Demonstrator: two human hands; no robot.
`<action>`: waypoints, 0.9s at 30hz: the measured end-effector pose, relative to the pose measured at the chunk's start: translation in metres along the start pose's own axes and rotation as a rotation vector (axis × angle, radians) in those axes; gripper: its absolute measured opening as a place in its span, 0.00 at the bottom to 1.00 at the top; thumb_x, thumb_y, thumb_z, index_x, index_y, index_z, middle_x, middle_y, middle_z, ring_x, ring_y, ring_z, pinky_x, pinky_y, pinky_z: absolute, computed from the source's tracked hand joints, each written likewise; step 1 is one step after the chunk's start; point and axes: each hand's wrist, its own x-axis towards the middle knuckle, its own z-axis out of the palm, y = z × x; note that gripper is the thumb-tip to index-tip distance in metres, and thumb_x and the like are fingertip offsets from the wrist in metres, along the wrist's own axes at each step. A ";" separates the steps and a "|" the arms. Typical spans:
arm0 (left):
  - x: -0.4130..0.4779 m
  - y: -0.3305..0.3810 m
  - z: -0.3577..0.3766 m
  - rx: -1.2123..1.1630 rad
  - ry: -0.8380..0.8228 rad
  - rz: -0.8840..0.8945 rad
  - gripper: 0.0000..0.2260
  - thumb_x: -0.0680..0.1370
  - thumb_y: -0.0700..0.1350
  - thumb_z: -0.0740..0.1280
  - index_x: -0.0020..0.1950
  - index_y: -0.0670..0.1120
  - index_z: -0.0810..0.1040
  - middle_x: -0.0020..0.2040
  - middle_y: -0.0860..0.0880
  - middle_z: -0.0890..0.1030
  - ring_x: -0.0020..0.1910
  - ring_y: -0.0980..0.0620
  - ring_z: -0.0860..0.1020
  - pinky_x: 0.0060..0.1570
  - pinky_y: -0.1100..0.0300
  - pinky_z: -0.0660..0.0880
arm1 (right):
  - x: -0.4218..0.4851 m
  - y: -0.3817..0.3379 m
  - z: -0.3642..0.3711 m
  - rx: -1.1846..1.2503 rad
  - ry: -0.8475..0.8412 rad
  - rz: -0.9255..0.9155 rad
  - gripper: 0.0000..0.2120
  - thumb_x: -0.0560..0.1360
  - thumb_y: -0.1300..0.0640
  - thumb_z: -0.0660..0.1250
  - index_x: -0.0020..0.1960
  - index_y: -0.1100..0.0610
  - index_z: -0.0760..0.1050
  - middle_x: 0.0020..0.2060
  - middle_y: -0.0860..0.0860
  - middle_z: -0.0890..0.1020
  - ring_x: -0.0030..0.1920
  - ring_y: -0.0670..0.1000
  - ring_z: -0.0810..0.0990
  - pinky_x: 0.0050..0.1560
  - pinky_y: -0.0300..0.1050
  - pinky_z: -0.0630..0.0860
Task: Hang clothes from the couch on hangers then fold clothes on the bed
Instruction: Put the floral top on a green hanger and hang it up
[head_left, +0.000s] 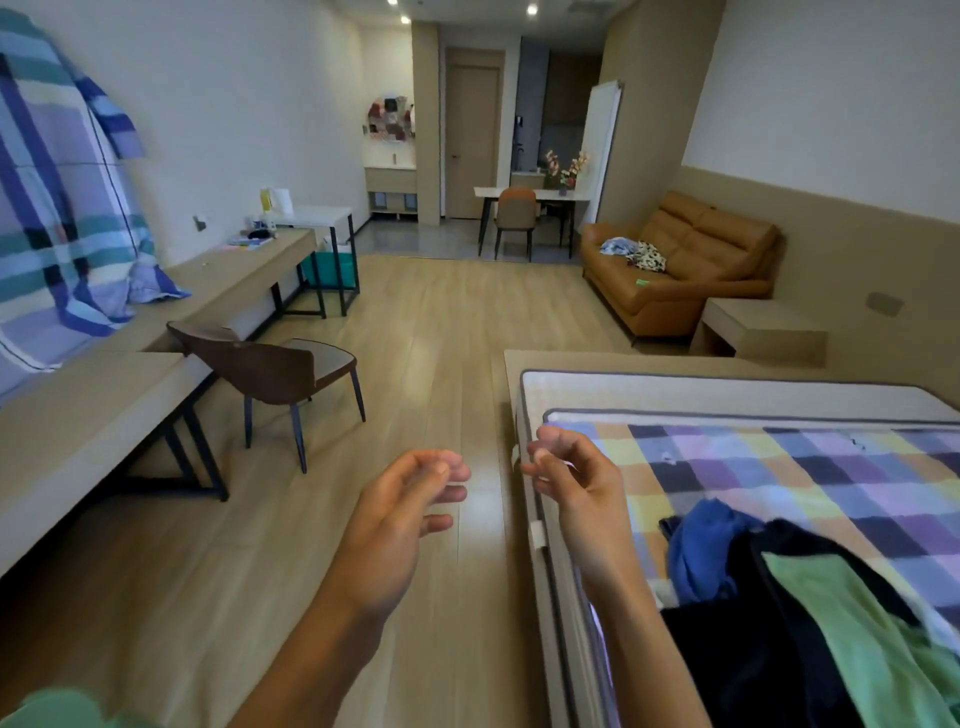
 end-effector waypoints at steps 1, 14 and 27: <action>0.022 0.000 0.008 -0.002 0.005 0.008 0.13 0.80 0.55 0.66 0.55 0.47 0.82 0.52 0.52 0.85 0.54 0.54 0.83 0.61 0.45 0.78 | 0.026 0.001 -0.003 -0.006 -0.004 -0.001 0.07 0.78 0.58 0.69 0.56 0.56 0.80 0.49 0.53 0.84 0.52 0.56 0.84 0.61 0.60 0.78; 0.291 -0.042 0.011 -0.020 0.114 -0.022 0.12 0.85 0.49 0.58 0.57 0.50 0.81 0.52 0.53 0.84 0.55 0.54 0.82 0.56 0.54 0.80 | 0.277 0.074 0.076 -0.080 -0.056 0.060 0.08 0.81 0.57 0.66 0.60 0.55 0.78 0.52 0.52 0.84 0.50 0.49 0.85 0.55 0.46 0.82; 0.625 -0.050 -0.038 0.046 0.057 -0.016 0.11 0.85 0.49 0.58 0.57 0.52 0.80 0.53 0.55 0.84 0.54 0.58 0.81 0.56 0.56 0.79 | 0.564 0.138 0.211 -0.075 0.025 0.110 0.10 0.81 0.57 0.67 0.62 0.53 0.77 0.52 0.51 0.84 0.51 0.49 0.85 0.58 0.47 0.81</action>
